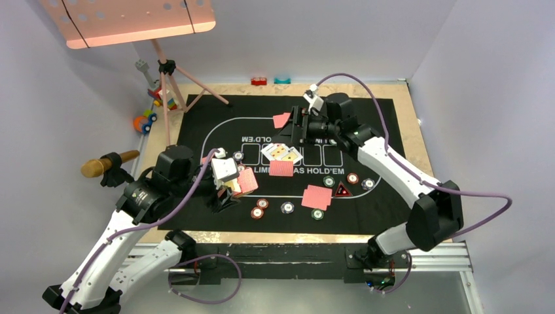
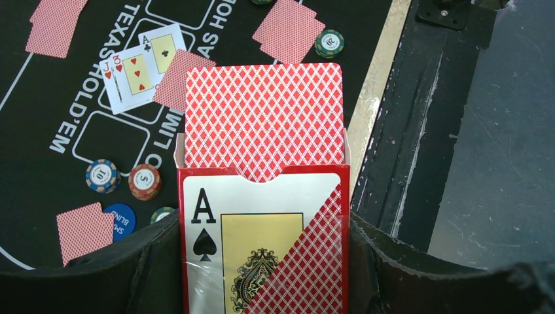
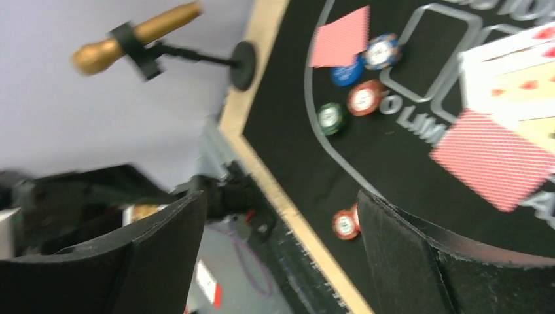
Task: Distribute texas hold em gaming equipment
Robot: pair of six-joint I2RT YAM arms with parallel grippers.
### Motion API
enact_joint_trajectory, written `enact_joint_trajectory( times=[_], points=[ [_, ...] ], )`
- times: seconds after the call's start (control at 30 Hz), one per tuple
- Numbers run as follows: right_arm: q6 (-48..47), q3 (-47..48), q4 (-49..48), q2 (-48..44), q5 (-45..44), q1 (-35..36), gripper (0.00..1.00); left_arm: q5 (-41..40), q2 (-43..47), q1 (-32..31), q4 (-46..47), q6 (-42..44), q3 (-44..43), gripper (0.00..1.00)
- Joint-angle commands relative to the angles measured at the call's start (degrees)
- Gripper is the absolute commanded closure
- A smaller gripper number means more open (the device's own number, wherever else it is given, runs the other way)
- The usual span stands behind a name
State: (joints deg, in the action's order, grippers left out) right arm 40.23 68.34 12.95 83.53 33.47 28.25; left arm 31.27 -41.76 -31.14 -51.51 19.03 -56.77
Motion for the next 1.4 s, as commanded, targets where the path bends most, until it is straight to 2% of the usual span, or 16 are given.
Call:
enact_joint_trajectory(
  times=[0.0, 0.17, 0.57, 0.7, 1.07, 1.37],
  points=[
    [7.6, 0.2, -8.5, -1.7, 14.3, 2.6, 0.10, 1.5, 0.4, 0.4, 2.7, 0.5, -0.5, 1.00],
    [11.9, 0.2, -14.3, -2.5, 16.9, 7.1, 0.08, 1.2, 0.3, 0.4, 2.3, 0.7, -0.8, 1.00],
    [12.1, -0.1, -13.1, 0.2, 14.6, 14.8, 0.05, 0.3, -1.3, 0.3, 3.9, 0.7, -2.4, 1.00],
    [12.3, -0.5, -12.0, 1.2, 13.6, 15.8, 0.04, -0.2, -1.9, 0.4, 4.8, 0.7, -3.3, 1.00],
    [18.4, -5.3, -19.9, 2.3, 13.5, 16.4, 0.02, -0.4, -2.4, 0.4, 4.9, 0.5, -4.7, 1.00],
    [21.1, -5.4, -23.8, 3.8, 13.8, 17.7, 0.08, 0.1, -2.2, 0.3, 4.5, 0.7, -4.3, 1.00]
  ],
)
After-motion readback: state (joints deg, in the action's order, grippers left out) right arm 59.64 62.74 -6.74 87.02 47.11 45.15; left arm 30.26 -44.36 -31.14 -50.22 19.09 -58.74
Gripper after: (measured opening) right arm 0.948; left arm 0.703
